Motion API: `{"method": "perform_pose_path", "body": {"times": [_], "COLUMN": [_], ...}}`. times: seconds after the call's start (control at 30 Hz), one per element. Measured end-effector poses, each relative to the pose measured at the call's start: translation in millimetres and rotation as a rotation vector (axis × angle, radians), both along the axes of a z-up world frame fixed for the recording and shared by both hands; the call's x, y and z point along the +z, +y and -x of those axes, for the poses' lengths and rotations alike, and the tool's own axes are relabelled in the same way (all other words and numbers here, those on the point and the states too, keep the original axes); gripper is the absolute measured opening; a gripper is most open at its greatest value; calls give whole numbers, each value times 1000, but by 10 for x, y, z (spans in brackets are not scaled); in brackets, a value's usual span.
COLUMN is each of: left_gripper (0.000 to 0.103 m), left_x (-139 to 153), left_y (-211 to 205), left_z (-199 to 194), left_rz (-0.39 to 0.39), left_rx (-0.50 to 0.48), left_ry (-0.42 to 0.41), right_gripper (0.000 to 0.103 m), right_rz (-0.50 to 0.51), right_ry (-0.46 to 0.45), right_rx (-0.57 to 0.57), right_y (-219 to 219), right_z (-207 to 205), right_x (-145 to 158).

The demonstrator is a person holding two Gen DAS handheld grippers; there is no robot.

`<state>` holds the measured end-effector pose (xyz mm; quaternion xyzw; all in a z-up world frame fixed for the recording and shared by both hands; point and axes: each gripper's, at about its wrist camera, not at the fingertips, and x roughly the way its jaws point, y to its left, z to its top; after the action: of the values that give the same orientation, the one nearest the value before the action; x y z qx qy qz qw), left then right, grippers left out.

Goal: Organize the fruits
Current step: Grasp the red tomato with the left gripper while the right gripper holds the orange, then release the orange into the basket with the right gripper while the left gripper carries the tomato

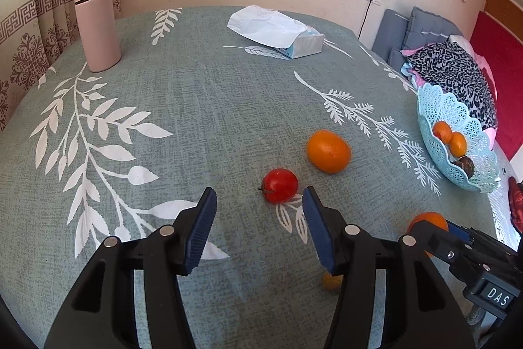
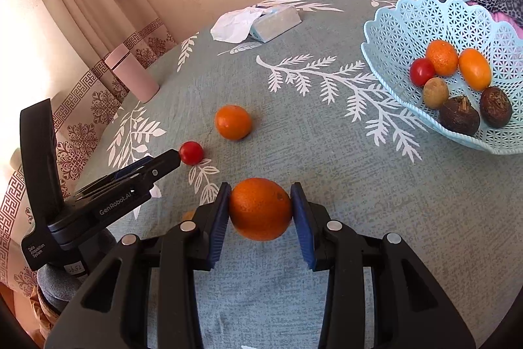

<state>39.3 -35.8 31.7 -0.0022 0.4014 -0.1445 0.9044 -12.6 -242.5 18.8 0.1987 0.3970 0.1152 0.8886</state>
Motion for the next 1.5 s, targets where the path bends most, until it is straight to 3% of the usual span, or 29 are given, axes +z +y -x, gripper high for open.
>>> {"method": "perform_pose_path", "body": {"times": [0.1, 0.2, 0.33, 0.4, 0.63, 0.97, 1.5], "left_gripper": [54, 46, 30, 29, 28, 28, 28], "left_x": [-67, -156, -169, -169, -111, -58, -33], "left_y": [-98, -147, -165, -148, -115, -94, -137], "left_z": [-139, -256, -270, -250, -120, -63, -34], "left_rz": [-23, -15, -16, -4, -9, -2, -5], "left_rx": [-13, -21, -25, -31, -23, -17, -28], "left_ry": [37, 87, 69, 62, 11, -13, -23], "right_gripper": [39, 39, 39, 39, 39, 39, 40], "right_rz": [1, 3, 2, 5, 23, 27, -17], "right_ry": [-7, -21, -33, -39, -79, -125, -99], "right_rx": [1, -7, -19, -25, -74, -235, -457], "right_y": [-33, -70, -106, -110, -231, -762, -1417], "right_z": [28, 53, 65, 69, 86, 112, 183], "right_x": [22, 61, 98, 114, 225, 378, 351]}}
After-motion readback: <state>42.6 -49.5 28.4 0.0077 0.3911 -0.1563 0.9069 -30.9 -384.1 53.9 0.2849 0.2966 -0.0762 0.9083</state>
